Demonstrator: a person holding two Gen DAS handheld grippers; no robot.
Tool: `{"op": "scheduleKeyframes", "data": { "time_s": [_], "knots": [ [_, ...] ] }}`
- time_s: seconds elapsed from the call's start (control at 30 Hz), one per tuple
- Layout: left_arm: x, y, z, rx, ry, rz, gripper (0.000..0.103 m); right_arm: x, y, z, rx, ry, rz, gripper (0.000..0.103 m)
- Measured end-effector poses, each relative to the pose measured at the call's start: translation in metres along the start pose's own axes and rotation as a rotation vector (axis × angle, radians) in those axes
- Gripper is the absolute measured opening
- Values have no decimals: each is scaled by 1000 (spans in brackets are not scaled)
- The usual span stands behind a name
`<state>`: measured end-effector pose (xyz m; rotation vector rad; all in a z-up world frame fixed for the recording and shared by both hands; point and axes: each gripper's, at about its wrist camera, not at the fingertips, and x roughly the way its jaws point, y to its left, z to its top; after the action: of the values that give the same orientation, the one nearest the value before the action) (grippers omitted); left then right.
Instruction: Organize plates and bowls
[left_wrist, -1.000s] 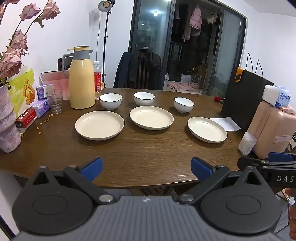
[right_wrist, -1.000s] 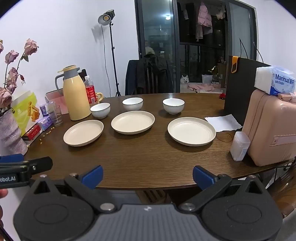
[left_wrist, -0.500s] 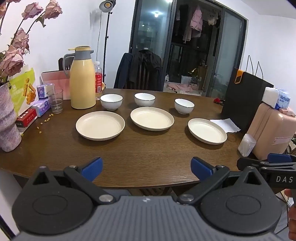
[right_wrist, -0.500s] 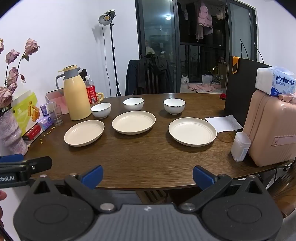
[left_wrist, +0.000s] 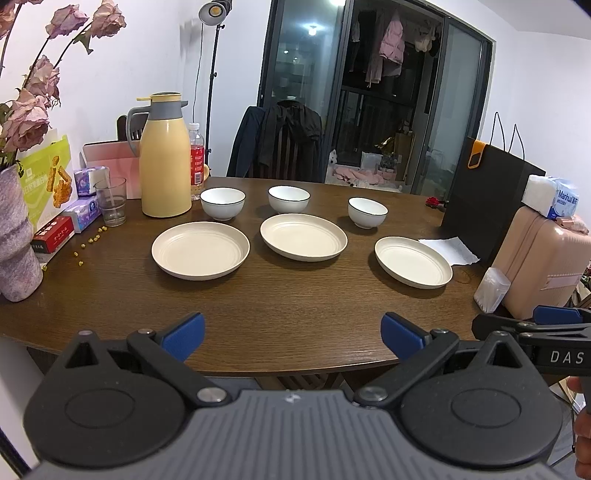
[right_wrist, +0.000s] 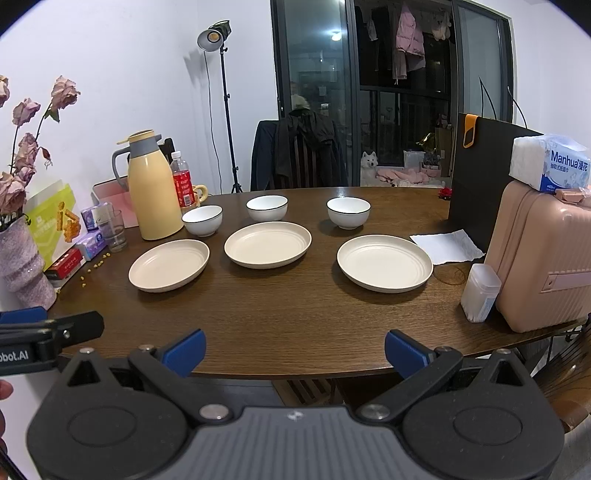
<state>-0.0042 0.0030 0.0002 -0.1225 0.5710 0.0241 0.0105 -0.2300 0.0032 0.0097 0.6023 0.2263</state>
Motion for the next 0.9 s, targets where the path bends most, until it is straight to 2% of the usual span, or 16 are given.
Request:
{"op": "scheduleKeyframes", "data": {
  "time_s": [0.9],
  "knots": [
    [-3,-1,2,-2,-4,-2,103,-1,-1,0,1,-3,-3,103]
  ]
}}
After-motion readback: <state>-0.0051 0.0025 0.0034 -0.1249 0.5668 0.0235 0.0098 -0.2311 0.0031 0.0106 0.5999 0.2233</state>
